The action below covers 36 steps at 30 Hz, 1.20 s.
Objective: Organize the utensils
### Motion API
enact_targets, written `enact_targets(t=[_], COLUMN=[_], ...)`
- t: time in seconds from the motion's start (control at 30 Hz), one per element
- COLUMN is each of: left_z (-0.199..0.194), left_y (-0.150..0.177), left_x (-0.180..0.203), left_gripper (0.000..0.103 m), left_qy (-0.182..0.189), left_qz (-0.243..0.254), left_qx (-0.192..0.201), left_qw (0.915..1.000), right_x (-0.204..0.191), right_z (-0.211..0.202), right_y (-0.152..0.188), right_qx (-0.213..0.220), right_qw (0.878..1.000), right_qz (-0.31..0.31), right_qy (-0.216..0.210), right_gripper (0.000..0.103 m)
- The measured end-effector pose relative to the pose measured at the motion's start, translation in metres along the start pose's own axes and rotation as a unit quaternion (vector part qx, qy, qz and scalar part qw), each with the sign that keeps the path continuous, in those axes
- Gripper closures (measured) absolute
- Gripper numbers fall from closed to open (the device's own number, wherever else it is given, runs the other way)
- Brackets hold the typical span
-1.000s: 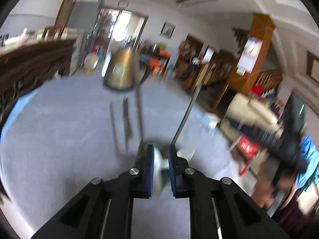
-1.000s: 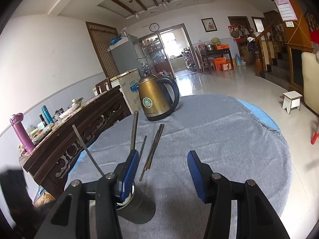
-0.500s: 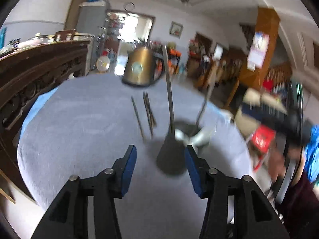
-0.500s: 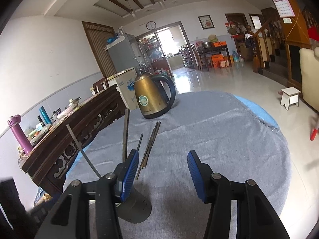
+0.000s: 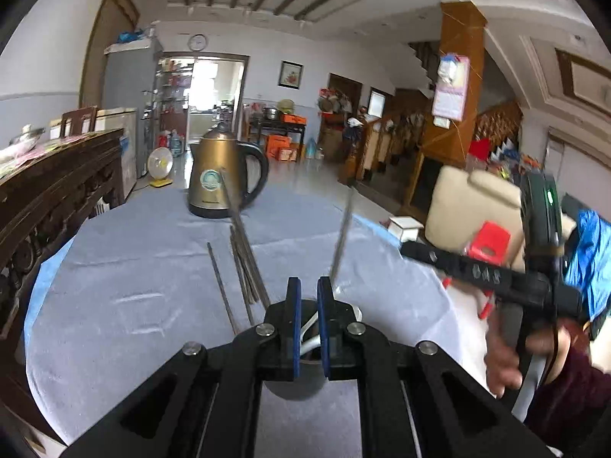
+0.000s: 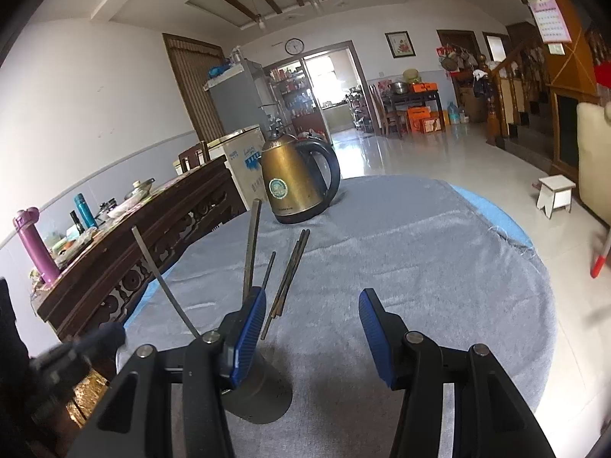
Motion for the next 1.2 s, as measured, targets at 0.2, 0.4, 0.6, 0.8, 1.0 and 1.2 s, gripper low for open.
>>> enact_targets(t=[0.2, 0.4, 0.6, 0.8, 1.0, 1.2], left_z=[0.004, -0.009, -0.015, -0.014, -0.015, -0.008], left_y=[0.031, 0.034, 0.02, 0.023, 0.024, 0.032], left_x=[-0.032, -0.043, -0.029, -0.034, -0.04, -0.054], left_gripper=[0.095, 0.034, 0.026, 0.023, 0.023, 0.023], left_qy=[-0.043, -0.102, -0.14, -0.177, -0.199, -0.22], left_qz=[-0.057, -0.081, -0.039, -0.03, -0.035, -0.03], left_qx=[-0.045, -0.052, -0.051, -0.075, -0.082, -0.1], left_qw=[0.9964, 0.9901, 0.9881, 0.981, 0.976, 0.9698], right_x=[-0.001, -0.016, -0.025, -0.03, -0.029, -0.026], right_z=[0.001, 0.0, -0.005, -0.012, -0.016, -0.012], right_y=[0.002, 0.007, 0.01, 0.012, 0.017, 0.022], right_qx=[-0.006, -0.021, -0.028, -0.034, -0.043, -0.058], right_qw=[1.0, 0.998, 0.988, 0.981, 0.979, 0.978], right_qz=[-0.008, -0.059, -0.123, -0.15, -0.153, -0.152], right_qy=[-0.003, 0.021, 0.091, 0.121, 0.128, 0.132], right_gripper=[0.049, 0.049, 0.047, 0.046, 0.045, 0.045])
Point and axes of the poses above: each gripper's, at about its wrist camera, not at the fingertips, and z roughly the way its jaws point, x to its right, y to its underside, the point moved 9 cm from there along z, roughly the way its jaws point, and after that the axes turned 1 degree about y, right-handed, at the moved point
